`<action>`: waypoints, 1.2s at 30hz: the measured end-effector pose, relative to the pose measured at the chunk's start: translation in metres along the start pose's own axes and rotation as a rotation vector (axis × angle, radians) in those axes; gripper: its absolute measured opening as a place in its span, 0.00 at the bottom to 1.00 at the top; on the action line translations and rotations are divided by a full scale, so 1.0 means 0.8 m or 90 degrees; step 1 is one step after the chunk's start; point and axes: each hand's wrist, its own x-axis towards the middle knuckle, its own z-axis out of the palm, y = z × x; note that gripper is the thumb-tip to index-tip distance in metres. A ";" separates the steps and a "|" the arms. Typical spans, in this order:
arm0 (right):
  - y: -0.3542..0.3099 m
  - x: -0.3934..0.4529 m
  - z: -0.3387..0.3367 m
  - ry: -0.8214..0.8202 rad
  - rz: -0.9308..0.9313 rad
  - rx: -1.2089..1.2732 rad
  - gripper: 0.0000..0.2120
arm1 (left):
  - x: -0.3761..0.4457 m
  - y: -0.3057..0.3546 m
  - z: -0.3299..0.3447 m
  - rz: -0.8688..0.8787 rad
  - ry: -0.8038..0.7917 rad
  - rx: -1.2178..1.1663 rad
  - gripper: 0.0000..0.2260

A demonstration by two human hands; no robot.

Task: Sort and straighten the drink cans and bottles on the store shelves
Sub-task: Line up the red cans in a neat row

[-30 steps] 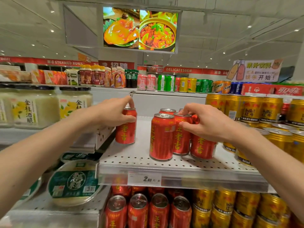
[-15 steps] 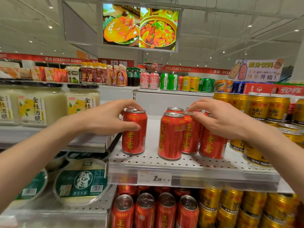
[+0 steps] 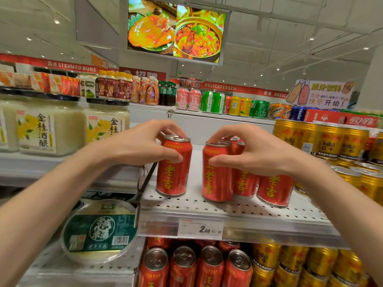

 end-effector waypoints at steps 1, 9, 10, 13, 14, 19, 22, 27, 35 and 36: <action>-0.002 0.006 0.002 -0.007 -0.007 0.006 0.19 | 0.000 -0.001 0.000 0.001 0.002 0.000 0.19; 0.001 0.012 0.007 -0.029 0.010 0.032 0.16 | 0.000 -0.003 0.001 0.009 0.009 -0.006 0.19; 0.002 0.010 0.006 -0.035 0.019 0.034 0.17 | 0.000 -0.003 0.002 0.008 0.009 -0.005 0.20; 0.003 0.008 0.008 -0.045 0.028 0.038 0.18 | 0.000 -0.003 0.003 0.007 0.008 -0.012 0.20; 0.002 0.008 0.008 -0.047 0.026 0.050 0.18 | 0.001 -0.003 0.003 0.007 0.009 -0.013 0.19; -0.005 0.018 0.008 -0.072 0.011 0.103 0.19 | 0.002 -0.005 0.003 0.011 0.015 -0.007 0.19; -0.006 0.019 0.006 -0.077 0.030 0.031 0.21 | 0.002 -0.005 0.003 0.013 0.015 -0.007 0.19; -0.005 0.013 0.009 -0.063 0.027 0.015 0.23 | 0.002 -0.005 0.003 0.016 0.017 0.001 0.19; 0.005 0.017 0.013 -0.043 0.004 0.070 0.22 | 0.003 -0.004 0.003 0.016 0.026 0.014 0.18; 0.005 0.016 0.014 -0.044 0.003 0.061 0.22 | 0.003 -0.004 0.004 0.013 0.030 0.014 0.18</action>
